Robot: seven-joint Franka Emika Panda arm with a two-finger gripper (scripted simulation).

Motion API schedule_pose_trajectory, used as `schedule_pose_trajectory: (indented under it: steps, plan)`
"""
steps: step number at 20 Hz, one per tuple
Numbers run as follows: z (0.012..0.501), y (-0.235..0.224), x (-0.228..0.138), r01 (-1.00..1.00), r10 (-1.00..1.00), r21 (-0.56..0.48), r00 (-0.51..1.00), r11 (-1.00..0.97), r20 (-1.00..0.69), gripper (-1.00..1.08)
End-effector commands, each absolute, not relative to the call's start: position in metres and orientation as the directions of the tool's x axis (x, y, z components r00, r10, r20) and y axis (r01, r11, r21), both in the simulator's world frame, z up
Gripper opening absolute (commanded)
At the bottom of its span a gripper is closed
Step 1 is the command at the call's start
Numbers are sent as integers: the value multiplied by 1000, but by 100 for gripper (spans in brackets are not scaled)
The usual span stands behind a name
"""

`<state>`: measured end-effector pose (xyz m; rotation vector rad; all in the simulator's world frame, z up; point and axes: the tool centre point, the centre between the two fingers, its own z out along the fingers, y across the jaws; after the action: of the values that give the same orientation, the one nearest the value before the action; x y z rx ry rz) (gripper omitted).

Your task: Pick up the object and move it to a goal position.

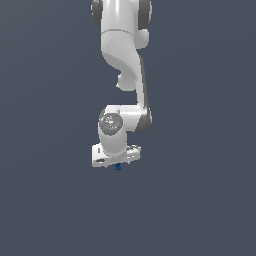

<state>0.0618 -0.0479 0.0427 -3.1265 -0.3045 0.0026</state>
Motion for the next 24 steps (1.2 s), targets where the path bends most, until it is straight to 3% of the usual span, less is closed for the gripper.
schedule_pose_trajectory:
  steps: [1,15,24]
  plan:
    - [43,-48,63,193,193,0,981,-981,0,-100]
    - [46,-46,61,193,193,0,981,-981,0,-100]
    - [75,-29,43,193,193,0,981,-981,0,-100]
